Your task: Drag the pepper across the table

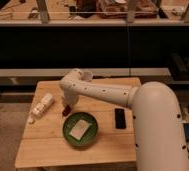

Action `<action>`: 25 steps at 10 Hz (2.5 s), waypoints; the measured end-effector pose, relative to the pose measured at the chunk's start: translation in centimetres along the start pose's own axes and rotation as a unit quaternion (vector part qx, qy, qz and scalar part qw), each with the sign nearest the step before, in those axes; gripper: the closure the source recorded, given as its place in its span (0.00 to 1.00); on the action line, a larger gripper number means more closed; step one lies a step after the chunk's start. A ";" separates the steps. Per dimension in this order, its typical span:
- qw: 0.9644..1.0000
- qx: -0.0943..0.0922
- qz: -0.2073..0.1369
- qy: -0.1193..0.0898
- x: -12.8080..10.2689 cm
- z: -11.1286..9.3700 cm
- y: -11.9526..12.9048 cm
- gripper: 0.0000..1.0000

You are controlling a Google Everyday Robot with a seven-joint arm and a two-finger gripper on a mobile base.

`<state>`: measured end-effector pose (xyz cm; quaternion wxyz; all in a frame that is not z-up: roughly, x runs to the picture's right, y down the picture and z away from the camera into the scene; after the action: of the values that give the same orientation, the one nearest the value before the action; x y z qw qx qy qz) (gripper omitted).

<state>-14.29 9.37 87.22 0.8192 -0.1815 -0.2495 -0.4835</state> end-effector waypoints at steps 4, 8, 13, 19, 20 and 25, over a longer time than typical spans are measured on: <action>0.999 -0.001 0.038 -0.008 2.6 1.7 1.3 1.00; 0.997 0.025 0.067 0.022 5.1 -1.0 4.1 1.00; 0.992 -0.015 0.113 0.048 4.6 -5.0 10.8 1.00; 0.984 0.029 0.168 0.055 6.1 -5.2 19.4 1.00; 0.983 0.035 0.174 0.056 6.2 -5.3 19.9 1.00; 0.977 0.045 0.203 0.057 5.5 -4.7 23.2 1.00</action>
<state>9.52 13.82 85.33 0.9202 -0.1638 -0.1820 -0.3053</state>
